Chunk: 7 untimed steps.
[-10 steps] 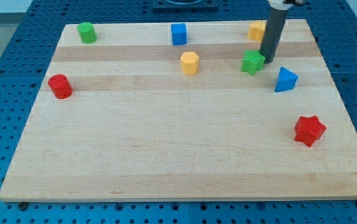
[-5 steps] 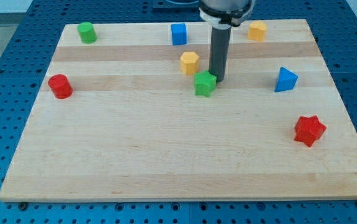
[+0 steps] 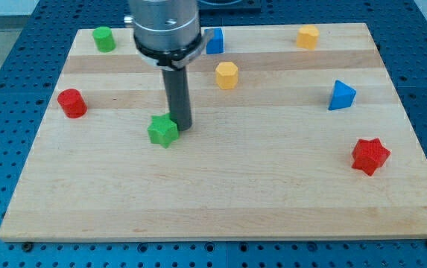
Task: Slide the green star diagonally to the bottom right side of the red circle
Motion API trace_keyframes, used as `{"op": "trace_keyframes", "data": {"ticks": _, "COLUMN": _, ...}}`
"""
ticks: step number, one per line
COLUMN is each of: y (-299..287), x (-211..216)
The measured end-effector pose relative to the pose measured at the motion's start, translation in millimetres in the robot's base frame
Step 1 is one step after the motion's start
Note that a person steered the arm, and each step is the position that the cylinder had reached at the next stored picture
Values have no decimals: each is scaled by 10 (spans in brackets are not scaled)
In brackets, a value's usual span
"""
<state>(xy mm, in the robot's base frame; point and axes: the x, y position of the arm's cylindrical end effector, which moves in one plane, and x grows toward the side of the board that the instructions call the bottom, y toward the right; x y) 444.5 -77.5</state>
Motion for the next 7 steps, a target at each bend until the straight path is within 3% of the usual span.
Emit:
{"op": "trace_keyframes", "data": {"ticks": 3, "y": -739, "x": 176}}
{"op": "trace_keyframes", "data": {"ticks": 5, "y": -804, "x": 288}}
{"op": "trace_keyframes", "data": {"ticks": 6, "y": -755, "x": 138}}
{"op": "trace_keyframes", "data": {"ticks": 7, "y": -439, "x": 119}}
